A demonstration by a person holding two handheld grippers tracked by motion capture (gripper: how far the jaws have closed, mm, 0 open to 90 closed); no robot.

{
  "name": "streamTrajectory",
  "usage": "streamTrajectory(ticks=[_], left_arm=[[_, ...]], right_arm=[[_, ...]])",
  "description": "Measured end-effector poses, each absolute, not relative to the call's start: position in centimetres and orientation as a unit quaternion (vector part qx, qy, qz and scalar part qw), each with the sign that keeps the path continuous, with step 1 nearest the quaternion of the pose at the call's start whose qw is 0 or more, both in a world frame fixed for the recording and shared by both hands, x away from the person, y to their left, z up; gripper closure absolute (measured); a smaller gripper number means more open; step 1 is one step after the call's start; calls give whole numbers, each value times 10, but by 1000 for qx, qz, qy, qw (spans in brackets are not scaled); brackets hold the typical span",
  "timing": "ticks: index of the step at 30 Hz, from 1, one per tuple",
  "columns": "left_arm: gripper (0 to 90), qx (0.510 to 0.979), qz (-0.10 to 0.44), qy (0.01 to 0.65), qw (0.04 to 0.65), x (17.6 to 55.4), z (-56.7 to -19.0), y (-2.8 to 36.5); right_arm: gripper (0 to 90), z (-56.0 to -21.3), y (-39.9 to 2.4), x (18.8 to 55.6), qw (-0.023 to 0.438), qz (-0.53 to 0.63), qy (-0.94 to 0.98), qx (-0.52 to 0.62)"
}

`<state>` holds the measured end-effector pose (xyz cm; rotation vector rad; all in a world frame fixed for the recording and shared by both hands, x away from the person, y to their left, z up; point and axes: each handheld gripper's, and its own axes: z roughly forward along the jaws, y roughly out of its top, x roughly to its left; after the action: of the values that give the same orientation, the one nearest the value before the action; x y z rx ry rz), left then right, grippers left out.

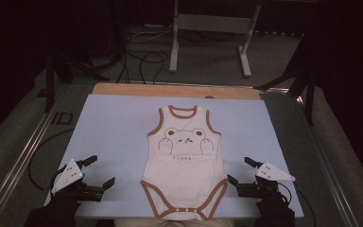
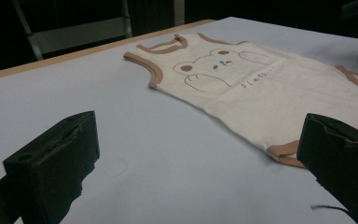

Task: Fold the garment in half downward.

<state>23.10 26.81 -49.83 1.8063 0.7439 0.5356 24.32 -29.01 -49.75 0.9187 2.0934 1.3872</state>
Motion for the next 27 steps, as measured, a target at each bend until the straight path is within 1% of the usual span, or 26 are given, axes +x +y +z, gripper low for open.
streamTrajectory(ticks=[4, 5, 7, 13, 15, 27], left_arm=[[0, 757, 222, 312, 530, 231, -499, 267], [1, 758, 221, 311, 529, 232, -500, 266], [1, 759, 218, 313, 528, 232, -500, 266], [1, 759, 218, 311, 528, 232, -500, 265], [1, 759, 219, 311, 529, 232, -500, 265], [0, 767, 219, 297, 525, 232, -497, 256]], right_arm=[[75, -498, -289, 243, 228, 501, 765, 333], [74, -500, -287, 243, 216, 497, 771, 335], [74, -501, -285, 244, 211, 497, 773, 333], [73, -500, -281, 243, 214, 486, 780, 332], [73, -499, -282, 243, 208, 490, 778, 334], [73, -492, -281, 240, 219, 493, 772, 336]])
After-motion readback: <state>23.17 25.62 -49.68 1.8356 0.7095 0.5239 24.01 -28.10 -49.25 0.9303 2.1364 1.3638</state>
